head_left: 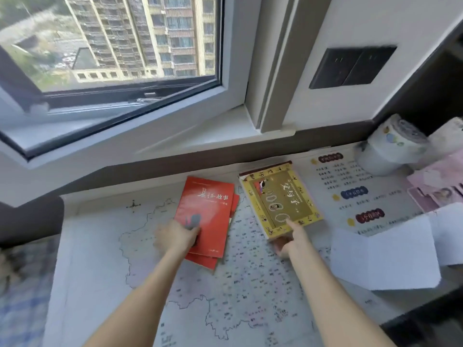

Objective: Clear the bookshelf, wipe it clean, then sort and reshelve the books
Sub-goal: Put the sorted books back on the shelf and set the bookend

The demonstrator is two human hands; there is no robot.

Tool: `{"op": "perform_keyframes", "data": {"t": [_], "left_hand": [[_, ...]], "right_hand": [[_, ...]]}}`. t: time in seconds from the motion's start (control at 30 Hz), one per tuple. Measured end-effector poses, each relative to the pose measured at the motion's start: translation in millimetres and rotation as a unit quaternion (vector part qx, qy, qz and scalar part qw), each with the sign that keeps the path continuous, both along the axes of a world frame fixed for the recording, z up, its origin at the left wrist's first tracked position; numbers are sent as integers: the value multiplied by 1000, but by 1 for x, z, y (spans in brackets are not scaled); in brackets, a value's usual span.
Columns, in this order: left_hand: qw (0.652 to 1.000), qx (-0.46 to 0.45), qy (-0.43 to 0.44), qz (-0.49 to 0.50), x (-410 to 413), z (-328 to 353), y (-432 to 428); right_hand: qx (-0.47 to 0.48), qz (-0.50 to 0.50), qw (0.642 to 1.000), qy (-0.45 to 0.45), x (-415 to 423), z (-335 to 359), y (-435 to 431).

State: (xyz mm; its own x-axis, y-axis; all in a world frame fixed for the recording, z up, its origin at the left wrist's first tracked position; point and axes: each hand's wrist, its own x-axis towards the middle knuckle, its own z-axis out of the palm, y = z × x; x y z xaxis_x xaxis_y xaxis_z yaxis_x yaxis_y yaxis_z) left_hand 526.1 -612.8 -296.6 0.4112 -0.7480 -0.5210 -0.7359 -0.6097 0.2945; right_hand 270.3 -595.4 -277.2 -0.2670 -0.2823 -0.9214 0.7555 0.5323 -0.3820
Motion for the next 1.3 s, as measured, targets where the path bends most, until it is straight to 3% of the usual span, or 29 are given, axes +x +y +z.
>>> {"op": "perform_keyframes", "data": {"t": [0.13, 0.27, 0.43, 0.57, 0.63, 0.73, 0.8, 0.87, 1.0, 1.13, 1.3], "left_hand": [[998, 33, -34, 29, 4, -6, -19], [996, 72, 24, 42, 12, 2, -31], [985, 2, 168, 40, 8, 15, -28], [962, -11, 272, 35, 12, 45, -21], [969, -31, 244, -7, 14, 66, -15], [979, -84, 84, -165, 18, 106, 0], [959, -138, -13, -248, 23, 133, 16], [937, -192, -50, -288, 30, 158, 36], [907, -258, -26, -331, 46, 207, 82], [854, -286, 3, -434, 66, 260, 141], [812, -293, 33, -504, 68, 321, 212]], "right_hand": [[0, 33, 999, 26, -2, -6, -9], [-14, 36, 998, 48, 5, -10, -16], [-52, 11, 997, 51, 10, -5, -17], [-31, 9, 993, 111, 8, 1, -13], [-33, -7, 984, 176, 9, 10, -7], [-49, 23, 954, 294, 16, 23, 11], [-53, 78, 929, 358, 27, 40, 32], [-51, 145, 900, 408, 40, 59, 60], [-57, 257, 846, 464, 68, 99, 131], [-85, 349, 799, 483, 90, 142, 231], [-109, 363, 803, 461, 87, 194, 347]]}}
